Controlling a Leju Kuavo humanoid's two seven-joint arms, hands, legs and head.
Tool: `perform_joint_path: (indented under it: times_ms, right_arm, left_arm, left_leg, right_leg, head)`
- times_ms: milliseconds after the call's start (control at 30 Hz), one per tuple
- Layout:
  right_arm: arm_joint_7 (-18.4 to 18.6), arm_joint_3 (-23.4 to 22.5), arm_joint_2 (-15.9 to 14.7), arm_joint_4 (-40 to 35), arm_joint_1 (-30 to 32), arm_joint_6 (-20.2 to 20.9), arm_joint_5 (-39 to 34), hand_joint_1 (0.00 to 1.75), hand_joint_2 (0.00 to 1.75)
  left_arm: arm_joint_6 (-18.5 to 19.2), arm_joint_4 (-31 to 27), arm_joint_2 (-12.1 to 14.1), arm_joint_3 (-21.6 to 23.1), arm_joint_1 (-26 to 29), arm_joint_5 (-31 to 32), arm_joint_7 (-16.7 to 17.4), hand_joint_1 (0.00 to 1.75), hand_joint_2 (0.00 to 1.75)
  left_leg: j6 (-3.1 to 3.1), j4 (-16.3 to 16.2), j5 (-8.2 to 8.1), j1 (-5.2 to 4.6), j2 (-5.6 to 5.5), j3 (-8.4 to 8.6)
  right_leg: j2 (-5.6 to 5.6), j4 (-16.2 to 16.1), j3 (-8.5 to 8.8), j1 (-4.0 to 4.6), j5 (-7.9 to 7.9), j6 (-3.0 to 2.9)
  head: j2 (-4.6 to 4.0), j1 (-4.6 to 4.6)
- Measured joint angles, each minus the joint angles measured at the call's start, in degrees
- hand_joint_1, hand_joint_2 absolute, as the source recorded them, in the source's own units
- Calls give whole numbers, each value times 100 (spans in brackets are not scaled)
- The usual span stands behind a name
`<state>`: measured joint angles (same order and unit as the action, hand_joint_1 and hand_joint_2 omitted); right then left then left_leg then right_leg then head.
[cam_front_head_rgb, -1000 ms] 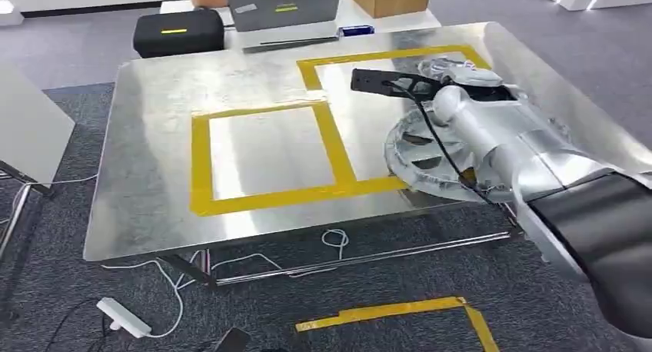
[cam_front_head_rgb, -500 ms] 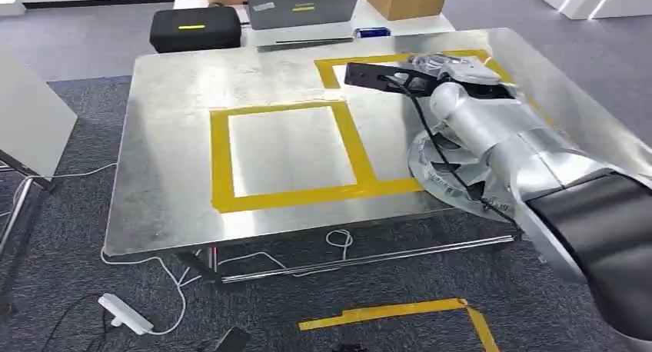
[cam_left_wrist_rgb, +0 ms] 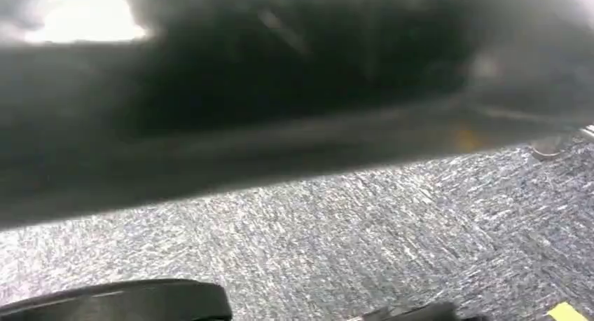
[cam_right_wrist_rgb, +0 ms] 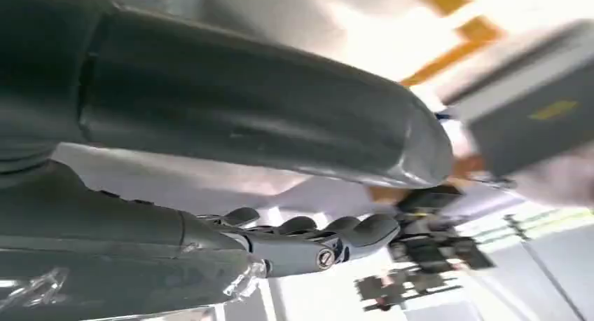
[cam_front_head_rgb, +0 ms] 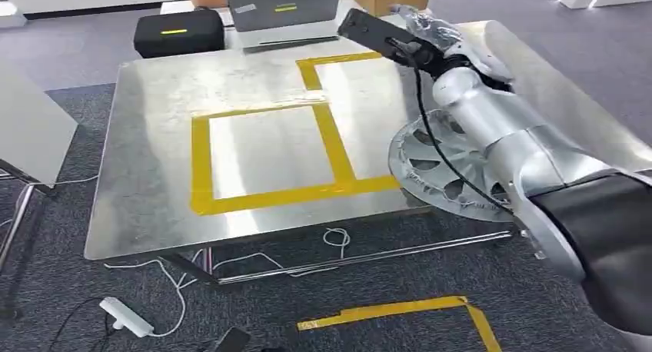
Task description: Take the parts from the cabinet and place them on the table.
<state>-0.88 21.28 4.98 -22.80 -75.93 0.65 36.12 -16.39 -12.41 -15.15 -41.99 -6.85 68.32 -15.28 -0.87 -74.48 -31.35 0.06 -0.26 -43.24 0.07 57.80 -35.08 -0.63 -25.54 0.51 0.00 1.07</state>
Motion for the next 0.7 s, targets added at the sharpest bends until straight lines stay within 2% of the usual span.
perform_joint_path:
  times_ms: [33,67,100,133,167,233,267,300,333,400,433,467,500,533,600,633,667,700]
  right_arm:
    - [-173,-127,-4,-120,61,-65,-203,0,0]
    - [-361,-298,-15,-322,136,-128,-501,0,0]
    - [-467,-415,-33,-486,196,-166,-715,0,0]
    - [-560,-530,-78,-667,251,-183,-964,0,0]
    - [-641,-620,-129,-846,337,-194,-1211,0,0]
    - [-760,-730,-236,-1244,631,-218,-1635,0,0]
    - [-799,-760,-311,-1498,767,-227,-1858,0,0]
    - [-821,-784,-372,-1694,870,-231,-1978,0,0]
    - [-823,-808,-431,-1827,920,-236,-2023,0,0]
    - [-864,-839,-498,-2069,1043,-279,-2108,0,0]
    - [-891,-850,-539,-2169,1170,-327,-2175,0,0]
    - [-935,-867,-620,-2383,1324,-434,-2313,0,0]
    - [-954,-874,-700,-2595,1507,-503,-2456,0,0]
    - [-970,-874,-776,-2849,1674,-546,-2627,0,0]
    - [-989,-872,-925,-3364,1931,-603,-2869,0,0]
    - [-1027,-872,-1003,-3589,2053,-642,-2970,0,0]
    - [-1042,-872,-1046,-3766,2179,-670,-3043,0,0]
    - [-1085,-880,-1143,-3972,2378,-727,-3118,0,0]
  left_arm:
    - [0,0,2,-2,3,-7,-4,0,0]
    - [-2,0,4,-2,5,-22,-9,0,0]
    - [-7,0,9,-2,6,-30,-15,0,0]
    - [-9,0,13,-4,3,-37,-15,0,0]
    - [-17,0,9,-4,-2,-37,-17,0,0]
    - [-35,0,7,-7,21,-46,-17,0,0]
    - [-44,0,4,-11,30,-52,-17,0,0]
    - [-50,0,2,-13,31,-55,-17,0,0]
    - [-57,0,-2,-15,26,-55,-20,0,0]
    - [-65,0,-4,-15,20,-61,-20,0,0]
    - [-81,0,-2,-15,21,-70,-20,0,0]
    - [-113,0,-2,-17,25,-116,-24,0,0]
    - [-149,0,-2,-22,35,-138,-33,0,0]
    - [-194,0,-2,-30,41,-166,-35,0,0]
    - [-271,0,-2,-46,41,-184,-35,0,0]
    - [-321,0,2,-55,40,-197,-35,0,0]
    - [-361,0,4,-65,35,-207,-35,0,0]
    - [-400,0,4,-87,42,-234,-42,0,0]
  left_leg:
    - [19,287,219,0,0,135]
    - [58,878,551,-4,0,427]
    - [107,1361,759,-12,-2,670]
    - [132,1532,699,-41,0,771]
    - [150,1648,639,-41,6,801]
    - [166,1628,640,-48,-3,790]
    - [207,1684,669,-31,-5,809]
    - [234,1719,698,4,5,827]
    - [250,1718,696,0,5,822]
    - [273,1717,693,-9,21,822]
    - [278,1716,690,-9,21,822]
    - [281,1715,688,-9,17,825]
    - [283,1714,687,-8,2,828]
    - [283,1709,686,-9,-11,829]
    - [254,1690,666,-9,-17,833]
    - [222,1672,651,-48,-20,813]
    - [205,1617,653,-62,-20,792]
    - [182,1634,673,-55,-19,790]
  right_leg:
    - [6,0,4,1,-1,0]
    - [15,1,13,1,-3,3]
    - [15,-2,15,-1,-3,4]
    - [15,12,-9,33,-16,31]
    - [8,17,-33,34,-8,54]
    - [-10,-28,-13,24,12,115]
    - [-12,-32,-6,34,12,159]
    - [-2,29,-93,12,-48,180]
    - [-2,254,-191,12,-208,199]
    - [-2,1158,-610,7,-637,230]
    - [-2,1577,-814,6,-769,249]
    - [-4,1756,-906,1,-775,261]
    - [-3,1652,-868,-4,-649,262]
    - [-6,1304,-709,-10,-430,256]
    - [-23,287,-197,-15,14,251]
    - [-23,51,-45,16,-60,245]
    - [-5,4,-12,2,-19,187]
    - [-4,20,-19,14,-8,166]
  head:
    - [0,-4]
    - [0,0]
    - [0,-2]
    - [0,-4]
    - [0,-5]
    - [0,-9]
    - [0,-13]
    - [0,-13]
    - [0,-28]
    - [0,-20]
    - [0,-35]
    - [0,-33]
    - [0,-39]
    - [0,-46]
    - [0,-44]
    - [0,-46]
    - [0,-27]
    - [0,-29]
